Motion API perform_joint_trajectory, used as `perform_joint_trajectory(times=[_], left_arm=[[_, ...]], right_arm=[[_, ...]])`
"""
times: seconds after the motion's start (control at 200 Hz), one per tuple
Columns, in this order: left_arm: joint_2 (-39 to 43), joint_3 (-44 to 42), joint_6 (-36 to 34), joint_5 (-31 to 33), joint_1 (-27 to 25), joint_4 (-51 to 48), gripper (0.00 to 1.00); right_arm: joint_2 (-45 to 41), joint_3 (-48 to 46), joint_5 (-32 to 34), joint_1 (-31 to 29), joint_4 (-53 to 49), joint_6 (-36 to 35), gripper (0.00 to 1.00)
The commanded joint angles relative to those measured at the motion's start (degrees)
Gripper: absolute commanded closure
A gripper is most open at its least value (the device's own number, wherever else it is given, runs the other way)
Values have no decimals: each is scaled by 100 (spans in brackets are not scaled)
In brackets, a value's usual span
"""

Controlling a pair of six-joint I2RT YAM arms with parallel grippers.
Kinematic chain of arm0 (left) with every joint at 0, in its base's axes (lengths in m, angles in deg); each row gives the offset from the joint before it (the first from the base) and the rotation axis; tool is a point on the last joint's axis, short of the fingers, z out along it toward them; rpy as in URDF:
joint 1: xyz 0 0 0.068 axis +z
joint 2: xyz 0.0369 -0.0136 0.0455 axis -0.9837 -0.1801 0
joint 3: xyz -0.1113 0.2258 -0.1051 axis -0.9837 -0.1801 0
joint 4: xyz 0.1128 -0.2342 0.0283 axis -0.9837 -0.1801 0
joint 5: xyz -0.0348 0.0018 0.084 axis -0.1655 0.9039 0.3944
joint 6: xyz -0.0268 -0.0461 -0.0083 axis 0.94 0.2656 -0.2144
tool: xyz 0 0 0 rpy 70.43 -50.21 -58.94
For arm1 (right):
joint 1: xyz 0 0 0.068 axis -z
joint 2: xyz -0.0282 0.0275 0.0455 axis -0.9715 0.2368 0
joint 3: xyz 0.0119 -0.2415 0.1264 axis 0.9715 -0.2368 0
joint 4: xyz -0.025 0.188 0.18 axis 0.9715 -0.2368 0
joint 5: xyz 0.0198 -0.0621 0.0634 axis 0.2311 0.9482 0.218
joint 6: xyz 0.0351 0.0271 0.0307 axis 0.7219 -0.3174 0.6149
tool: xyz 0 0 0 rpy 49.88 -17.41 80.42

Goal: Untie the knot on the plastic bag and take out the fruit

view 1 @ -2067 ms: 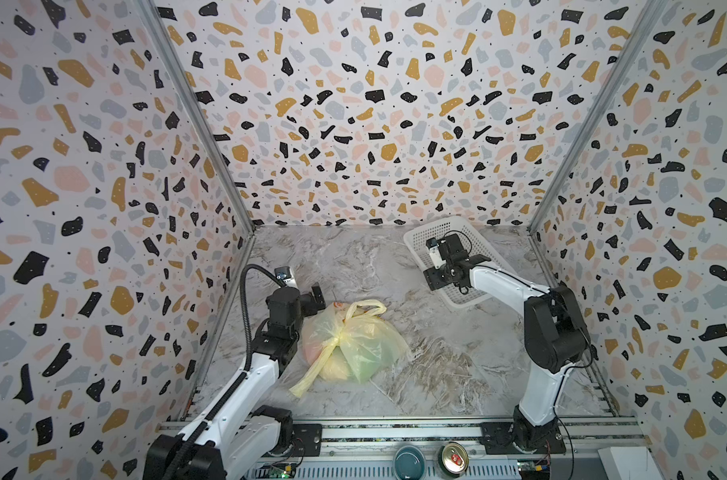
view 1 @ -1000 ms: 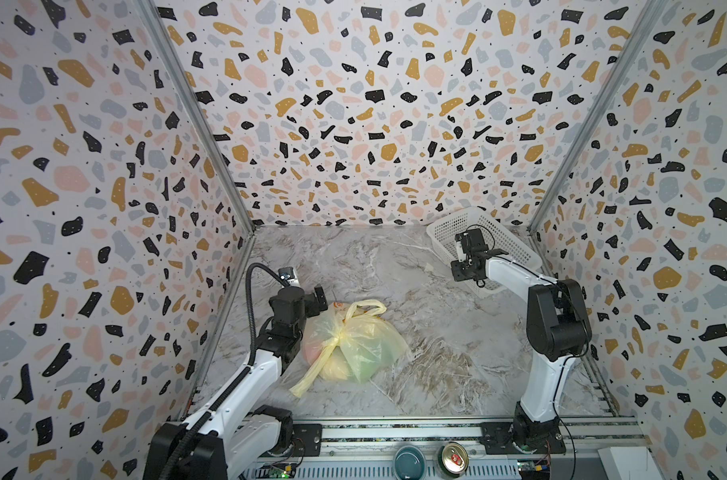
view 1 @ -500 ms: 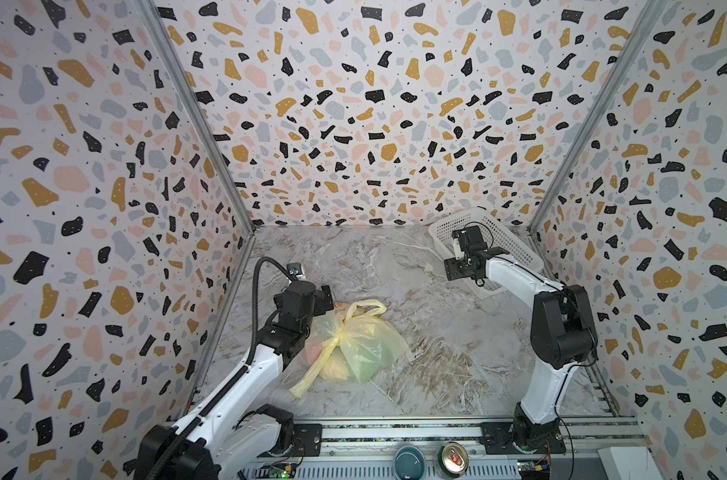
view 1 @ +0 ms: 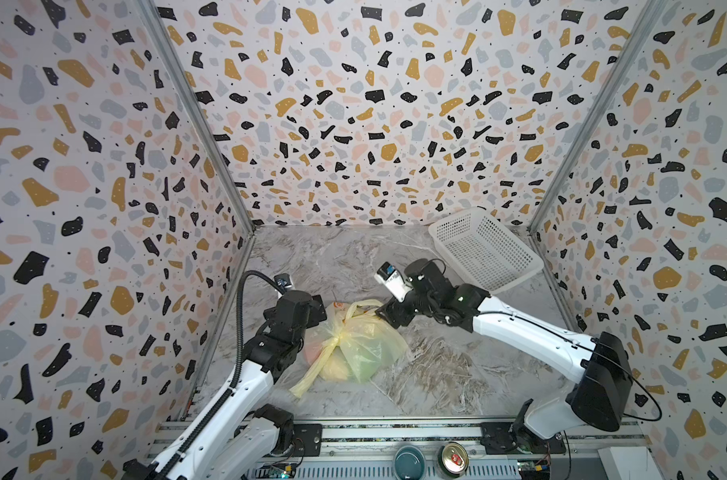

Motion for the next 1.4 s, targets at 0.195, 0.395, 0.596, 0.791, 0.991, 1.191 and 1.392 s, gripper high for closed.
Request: perform_joint_trajectory(times=[0.195, 0.395, 0.596, 0.791, 0.991, 1.191, 1.392], left_arm=[[19, -259, 131, -390, 355, 214, 0], [-52, -202, 31, -550, 379, 312, 0], [-40, -93, -198, -525, 379, 210, 0], [-80, -19, -485, -888, 379, 239, 0], [-305, 224, -908, -1266, 201, 190, 0], [-479, 530, -1309, -1670, -55, 273, 0], [-845, 812, -1747, -2104, -684, 262, 0]], right_arm=[[31, -779, 350, -854, 830, 168, 24], [725, -705, 798, -1004, 1178, -51, 27], [1024, -700, 1019, -1009, 1342, -164, 60], [793, -865, 1395, -880, 1219, -414, 100], [345, -1272, 1516, -141, 1093, -834, 100], [20, -1397, 1735, 493, 634, -1270, 100], [-235, -1440, 1408, 1141, -39, -508, 100]])
